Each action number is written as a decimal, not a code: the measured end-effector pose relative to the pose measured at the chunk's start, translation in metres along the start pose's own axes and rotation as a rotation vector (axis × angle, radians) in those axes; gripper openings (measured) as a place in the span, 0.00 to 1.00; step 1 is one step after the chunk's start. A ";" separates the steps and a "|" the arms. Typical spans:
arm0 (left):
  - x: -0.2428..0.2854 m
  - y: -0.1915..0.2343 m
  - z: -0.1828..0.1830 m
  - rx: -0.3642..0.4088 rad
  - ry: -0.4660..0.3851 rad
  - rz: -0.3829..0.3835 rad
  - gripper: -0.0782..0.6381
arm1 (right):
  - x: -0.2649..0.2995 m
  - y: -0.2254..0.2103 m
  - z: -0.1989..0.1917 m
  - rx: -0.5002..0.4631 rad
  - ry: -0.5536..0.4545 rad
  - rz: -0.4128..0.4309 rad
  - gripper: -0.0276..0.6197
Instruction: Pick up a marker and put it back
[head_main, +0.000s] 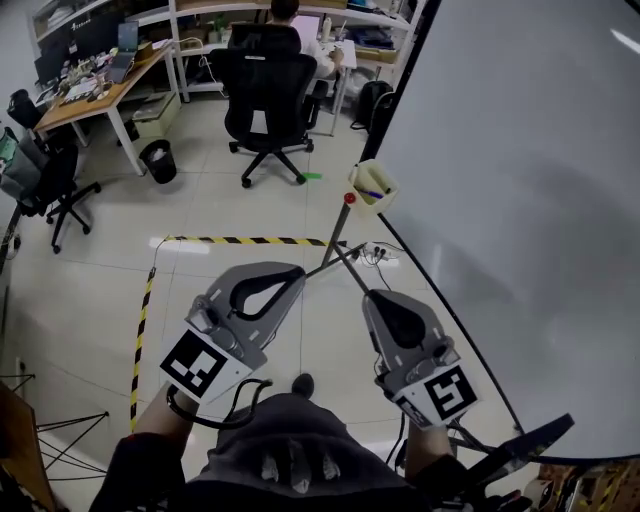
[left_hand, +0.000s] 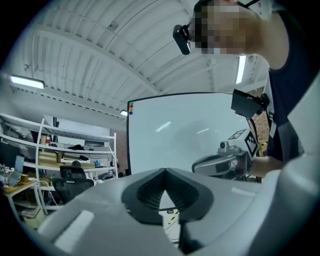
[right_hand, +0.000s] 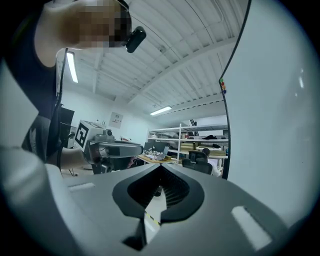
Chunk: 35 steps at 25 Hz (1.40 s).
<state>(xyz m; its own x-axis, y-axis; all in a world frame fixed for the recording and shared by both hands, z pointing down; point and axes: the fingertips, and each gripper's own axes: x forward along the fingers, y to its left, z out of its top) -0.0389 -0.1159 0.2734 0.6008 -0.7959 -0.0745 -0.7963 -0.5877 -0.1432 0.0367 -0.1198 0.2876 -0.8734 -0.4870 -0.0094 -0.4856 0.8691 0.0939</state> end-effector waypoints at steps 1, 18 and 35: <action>0.011 0.008 -0.003 0.001 0.008 0.009 0.12 | 0.007 -0.011 -0.001 0.000 -0.001 0.009 0.05; 0.154 0.149 -0.090 0.008 0.108 -0.108 0.12 | 0.123 -0.132 -0.036 -0.026 0.115 -0.086 0.05; 0.287 0.184 -0.239 -0.097 0.368 -0.349 0.32 | 0.160 -0.195 -0.084 0.091 0.224 -0.236 0.05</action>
<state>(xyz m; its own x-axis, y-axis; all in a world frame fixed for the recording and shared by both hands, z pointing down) -0.0301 -0.4875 0.4613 0.7813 -0.5381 0.3161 -0.5661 -0.8243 -0.0039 -0.0054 -0.3748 0.3510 -0.7114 -0.6739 0.1995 -0.6837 0.7293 0.0259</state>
